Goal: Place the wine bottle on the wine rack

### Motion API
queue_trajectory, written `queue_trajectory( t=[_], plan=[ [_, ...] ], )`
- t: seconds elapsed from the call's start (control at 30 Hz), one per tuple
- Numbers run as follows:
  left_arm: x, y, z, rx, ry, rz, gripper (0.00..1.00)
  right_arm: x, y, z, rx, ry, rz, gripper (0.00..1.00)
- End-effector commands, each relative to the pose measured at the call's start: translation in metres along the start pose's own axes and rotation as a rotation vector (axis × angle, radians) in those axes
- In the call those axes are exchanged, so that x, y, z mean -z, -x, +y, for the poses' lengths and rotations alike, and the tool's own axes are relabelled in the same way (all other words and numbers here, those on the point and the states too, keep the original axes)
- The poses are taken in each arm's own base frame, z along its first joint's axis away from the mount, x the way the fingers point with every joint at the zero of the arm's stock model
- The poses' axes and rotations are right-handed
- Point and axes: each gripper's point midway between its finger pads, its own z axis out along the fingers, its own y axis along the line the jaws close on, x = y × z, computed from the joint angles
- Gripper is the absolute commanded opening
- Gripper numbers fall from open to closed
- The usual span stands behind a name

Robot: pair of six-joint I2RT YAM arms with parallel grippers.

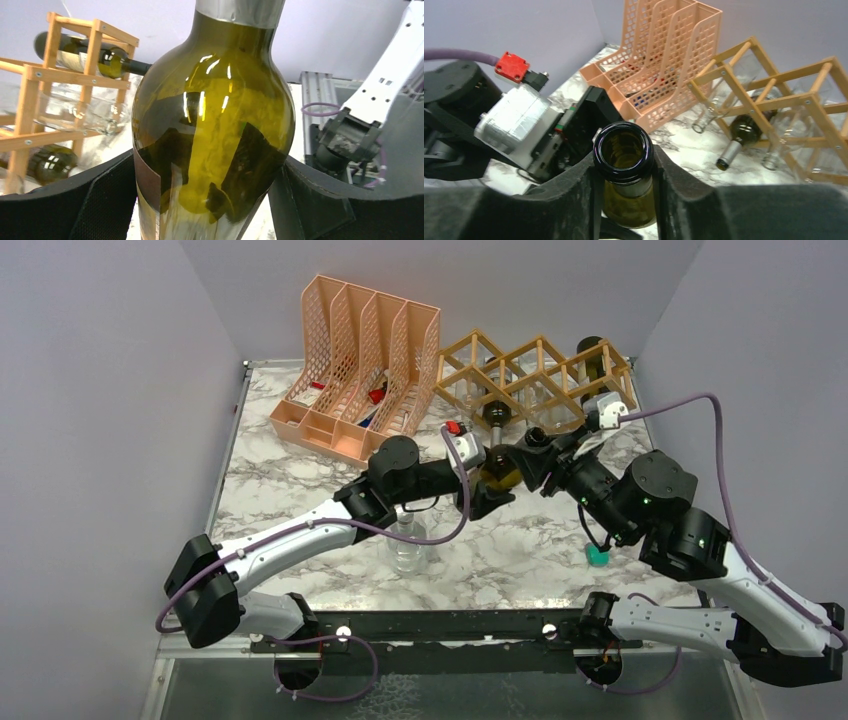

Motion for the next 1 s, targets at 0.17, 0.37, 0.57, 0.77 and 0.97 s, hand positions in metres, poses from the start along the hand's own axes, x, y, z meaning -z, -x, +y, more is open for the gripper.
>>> queue_trajectory(
  t=[0.17,0.37,0.57,0.77,0.97],
  plan=[
    [0.002,0.041,0.048,-0.228,0.193,-0.077,0.00,0.014,0.020,0.008,-0.102,0.037,-0.009,0.63],
    [0.003,0.043,0.058,-0.388,0.218,-0.055,0.00,0.018,0.024,0.002,-0.116,0.006,-0.011,0.65],
    [0.001,0.033,0.061,-0.432,0.215,-0.031,0.00,0.020,0.021,-0.003,-0.134,-0.021,-0.001,0.65],
    [0.002,0.035,0.069,-0.586,0.228,-0.013,0.00,0.017,0.013,-0.014,-0.174,-0.124,0.075,0.64],
    [0.000,0.057,0.067,-0.840,0.203,-0.054,0.00,0.024,0.000,-0.024,-0.220,-0.214,0.167,0.63]
  ],
)
